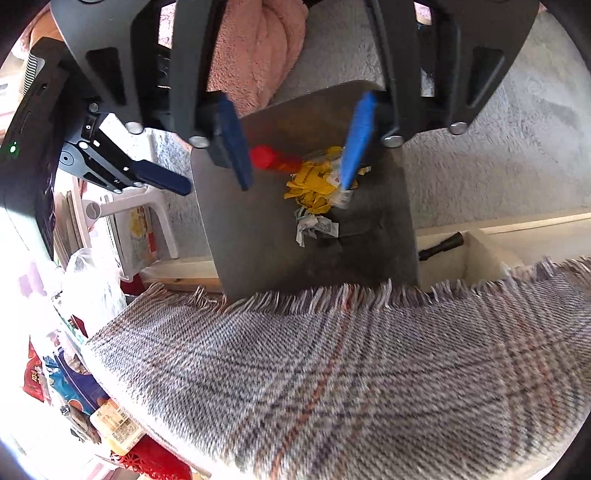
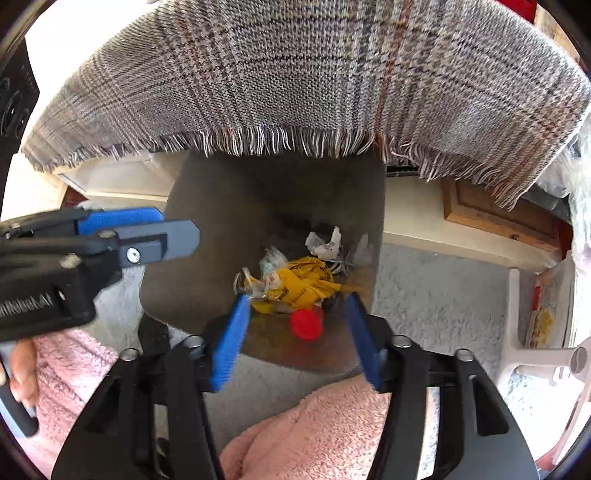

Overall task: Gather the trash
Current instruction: 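Release the Skittles tube and plastic scrap into the bin with both tools, then move the left tool toward the crumpled white paper on the table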

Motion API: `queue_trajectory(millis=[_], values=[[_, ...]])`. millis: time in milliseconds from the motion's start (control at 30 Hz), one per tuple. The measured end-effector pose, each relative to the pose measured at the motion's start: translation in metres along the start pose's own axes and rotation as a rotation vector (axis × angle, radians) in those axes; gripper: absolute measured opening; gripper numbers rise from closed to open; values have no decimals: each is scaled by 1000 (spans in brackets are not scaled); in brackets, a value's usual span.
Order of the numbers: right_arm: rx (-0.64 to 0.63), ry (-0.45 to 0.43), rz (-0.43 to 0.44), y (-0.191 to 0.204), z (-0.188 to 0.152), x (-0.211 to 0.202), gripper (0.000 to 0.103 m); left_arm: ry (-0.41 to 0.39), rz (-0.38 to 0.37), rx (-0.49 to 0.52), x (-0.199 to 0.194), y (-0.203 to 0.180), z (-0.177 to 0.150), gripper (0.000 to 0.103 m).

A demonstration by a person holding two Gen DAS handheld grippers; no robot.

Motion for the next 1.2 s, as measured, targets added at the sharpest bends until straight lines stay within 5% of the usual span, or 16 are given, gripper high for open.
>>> queue_trajectory(millis=[67, 167, 267, 700, 1033, 1100, 1200], values=[[-12, -27, -34, -6, -1, -8, 80, -20, 24, -4, -10, 3, 1, 72], [-24, -76, -92, -18, 3, -23, 93, -54, 44, -5, -28, 5, 4, 89], [0, -118, -103, -28, 11, -39, 99, -92, 56, -18, -48, 9, 7, 95], [77, -294, 48, -28, 107, -144, 100, -213, 194, -8, -130, 32, 65, 95], [91, -344, 131, -7, 203, -164, 100, -226, 231, 19, -115, 46, 146, 95], [80, -344, 144, 3, 219, -161, 100, -212, 250, 20, -105, 51, 155, 92], [54, -341, 162, 20, 241, -157, 100, -182, 255, 24, -89, 60, 163, 73]])
Point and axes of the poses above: each gripper's, at about its wrist camera, not at the fingertips, and x roughly the way its jaws point, y to its left, z to its top, the point moved 9 cm from there along x, roughly the way its jaws point, and after that the axes turned 12 degrees about x, right-handed, at the moved point
